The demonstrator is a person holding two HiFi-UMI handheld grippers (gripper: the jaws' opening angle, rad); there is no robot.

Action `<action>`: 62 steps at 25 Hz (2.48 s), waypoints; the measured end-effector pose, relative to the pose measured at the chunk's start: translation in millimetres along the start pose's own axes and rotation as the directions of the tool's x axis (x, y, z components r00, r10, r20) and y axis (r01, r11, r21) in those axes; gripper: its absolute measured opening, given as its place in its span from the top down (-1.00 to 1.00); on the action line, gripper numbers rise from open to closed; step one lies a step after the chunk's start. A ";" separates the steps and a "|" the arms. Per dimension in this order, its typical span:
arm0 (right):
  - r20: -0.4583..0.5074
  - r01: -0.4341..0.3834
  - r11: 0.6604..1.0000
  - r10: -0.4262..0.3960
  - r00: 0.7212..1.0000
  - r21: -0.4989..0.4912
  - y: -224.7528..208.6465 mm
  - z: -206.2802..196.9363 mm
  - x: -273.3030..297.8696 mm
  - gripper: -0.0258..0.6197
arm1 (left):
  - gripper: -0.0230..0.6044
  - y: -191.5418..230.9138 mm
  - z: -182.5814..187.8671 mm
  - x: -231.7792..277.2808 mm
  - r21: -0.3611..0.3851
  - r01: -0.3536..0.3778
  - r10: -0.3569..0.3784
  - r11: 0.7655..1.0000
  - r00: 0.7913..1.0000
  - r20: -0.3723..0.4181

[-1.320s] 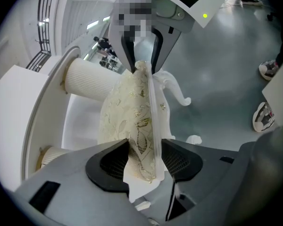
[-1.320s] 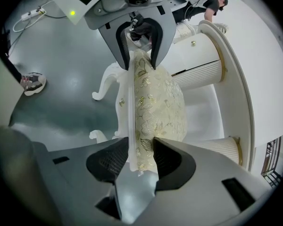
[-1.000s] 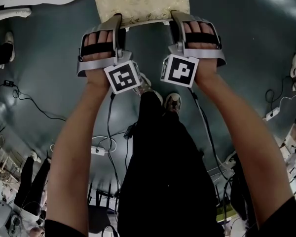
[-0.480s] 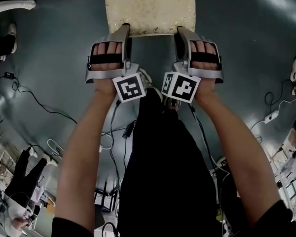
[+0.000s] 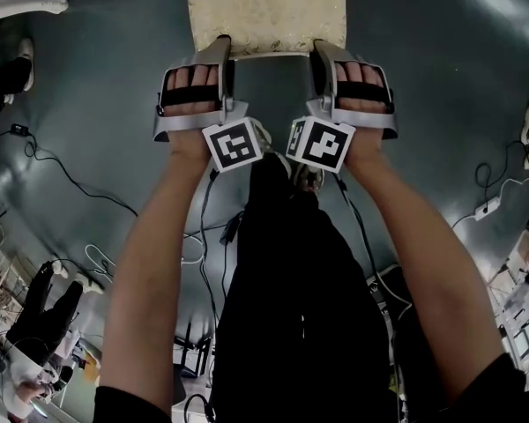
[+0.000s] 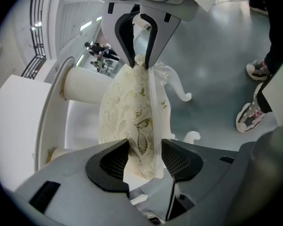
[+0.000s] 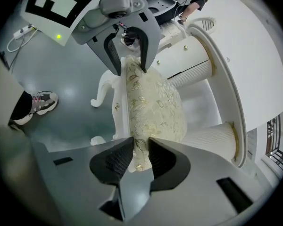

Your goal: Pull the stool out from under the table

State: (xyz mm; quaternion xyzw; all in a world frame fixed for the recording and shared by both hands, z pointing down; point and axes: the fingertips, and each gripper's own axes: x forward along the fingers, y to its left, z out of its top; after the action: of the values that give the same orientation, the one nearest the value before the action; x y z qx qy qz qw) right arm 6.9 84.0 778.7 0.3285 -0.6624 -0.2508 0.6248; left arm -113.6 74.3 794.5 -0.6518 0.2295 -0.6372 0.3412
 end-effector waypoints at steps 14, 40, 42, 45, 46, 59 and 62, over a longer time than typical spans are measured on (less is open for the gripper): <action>0.043 -0.060 0.998 0.059 0.997 0.026 -5.3 -4.1 -25.4 0.58 | 0.10 -7.4 5.4 -12.9 -0.024 0.063 -0.064 0.998 0.998 -0.028; 0.233 -0.181 0.810 0.057 0.971 0.557 -187.6 25.2 -233.5 0.87 | 0.90 180.4 3.5 -243.5 -0.679 0.040 0.044 0.733 0.993 0.105; 0.240 -0.184 0.779 0.044 0.970 0.600 -203.6 27.5 -252.3 0.87 | 0.90 200.7 3.6 -260.5 -0.713 0.055 0.057 0.699 0.990 0.132; 0.231 -0.164 0.732 0.009 0.973 0.662 -231.6 28.3 -277.9 0.88 | 0.90 228.8 2.0 -284.3 -0.725 0.063 0.091 0.686 0.981 0.171; 0.230 -0.159 0.714 -0.003 0.973 0.681 -240.3 29.1 -286.2 0.88 | 0.90 240.3 1.7 -293.2 -0.734 0.066 0.105 0.676 0.977 0.184; 0.323 -0.201 0.498 -0.170 0.931 0.844 -346.9 51.8 -353.9 0.88 | 0.90 354.7 0.4 -346.1 -0.869 0.175 0.291 0.464 0.896 0.336; 0.346 -0.204 0.495 -0.214 0.913 0.845 -374.0 51.9 -366.3 0.88 | 0.90 376.7 0.2 -353.2 -0.888 0.175 0.322 0.425 0.887 0.330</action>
State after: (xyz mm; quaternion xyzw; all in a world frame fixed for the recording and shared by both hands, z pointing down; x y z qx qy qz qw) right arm 2.2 108.0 253.2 0.5394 -0.8109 0.0523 0.2207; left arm -91.5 84.4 278.7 -0.8491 0.4767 -0.2272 0.0111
